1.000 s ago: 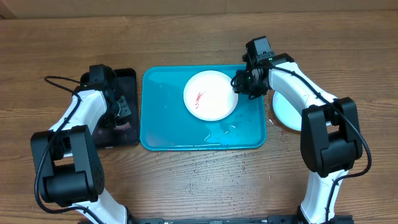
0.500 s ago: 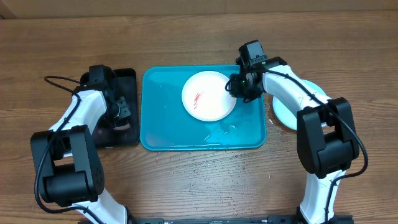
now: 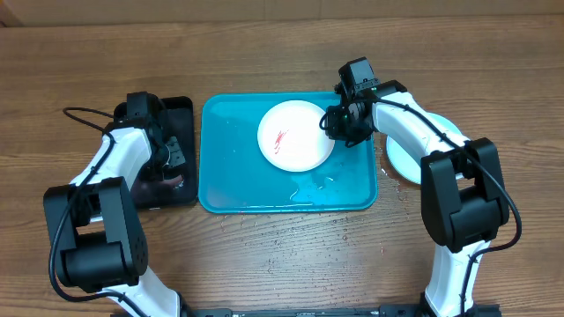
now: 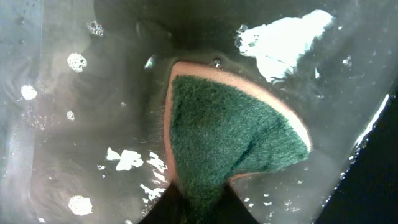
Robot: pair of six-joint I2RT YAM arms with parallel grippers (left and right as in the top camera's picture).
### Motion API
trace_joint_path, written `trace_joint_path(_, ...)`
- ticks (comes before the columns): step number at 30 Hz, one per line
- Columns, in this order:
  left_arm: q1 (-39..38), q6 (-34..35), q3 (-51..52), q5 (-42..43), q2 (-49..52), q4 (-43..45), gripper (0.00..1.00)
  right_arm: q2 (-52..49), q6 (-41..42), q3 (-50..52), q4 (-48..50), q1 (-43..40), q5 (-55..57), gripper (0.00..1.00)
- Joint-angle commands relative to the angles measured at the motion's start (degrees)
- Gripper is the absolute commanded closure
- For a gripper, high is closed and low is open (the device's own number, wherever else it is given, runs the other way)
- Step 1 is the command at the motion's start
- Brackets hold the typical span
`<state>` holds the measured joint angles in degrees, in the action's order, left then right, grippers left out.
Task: Clean dirty plates on tray and stack at the side
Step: 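Pick up the sponge from the black tray with the left gripper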
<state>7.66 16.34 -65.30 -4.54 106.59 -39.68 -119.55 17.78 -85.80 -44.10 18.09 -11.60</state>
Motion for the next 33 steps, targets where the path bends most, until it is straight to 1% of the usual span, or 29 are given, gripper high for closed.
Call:
trace_joint_path(1,0.5,-0.1,0.5,-0.6,-0.1,0.2,0.96,-0.4,0.1,0.3,-0.7,0.2,0.0,0.8)
trace_joint_path(2,0.5,-0.2,0.4,-1.3,-0.1,0.5,0.96,-0.4,0.2,0.3,-1.4,0.2,0.0,0.81)
trace_joint_path(7,0.5,-1.1,-0.9,-2.5,-1.2,-0.3,0.96,-0.4,0.3,0.3,-2.3,0.2,0.0,0.82)
trace_joint_path(8,0.5,-1.4,-1.3,-2.5,-1.5,-0.6,0.96,-0.4,0.3,0.3,-2.3,0.2,0.0,0.81)
trace_joint_path(9,0.5,-2.0,-1.7,-2.5,-1.8,-0.8,0.95,-0.4,0.3,0.3,-2.0,0.2,0.0,0.78)
trace_joint_path(10,0.5,-2.4,-1.9,-2.5,-1.9,-0.8,0.88,-0.4,0.3,0.3,-1.6,0.2,0.0,0.69)
trace_joint_path(11,0.5,-2.6,-2.0,-2.5,-1.9,-0.8,0.72,-0.4,0.3,0.3,-1.3,0.2,0.0,0.6)
trace_joint_path(12,0.5,-2.6,-2.0,-2.5,-1.9,-0.8,0.61,-0.4,0.3,0.3,-0.9,0.2,0.0,0.59)
trace_joint_path(14,0.5,-2.6,-2.0,-2.5,-1.9,-1.1,0.53,-0.4,0.3,0.3,-0.3,0.2,0.0,0.59)
trace_joint_path(18,0.5,-2.6,-2.0,-2.4,-1.9,-0.5,0.45,-0.4,0.3,0.3,1.0,0.2,0.0,0.6)
trace_joint_path(20,0.5,-2.1,-2.0,-2.4,-1.9,-0.1,0.44,-0.4,0.3,0.3,1.2,0.2,0.0,0.61)
trace_joint_path(21,0.5,-1.9,-1.9,-2.4,-1.9,0.2,0.44,-0.6,0.3,0.3,1.2,0.2,0.0,0.64)
trace_joint_path(26,0.5,-1.9,-0.7,-1.6,-1.9,1.3,0.47,-2.2,1.7,0.3,0.2,0.2,-0.1,0.69)
trace_joint_path(28,0.5,-1.6,-0.1,-1.6,-1.9,1.4,0.51,-2.5,1.8,0.3,0.2,0.2,-0.1,0.71)
trace_joint_path(33,0.5,-1.5,0.3,-1.6,-1.8,1.4,0.67,-2.5,1.8,0.3,0.5,0.2,0.0,0.87)
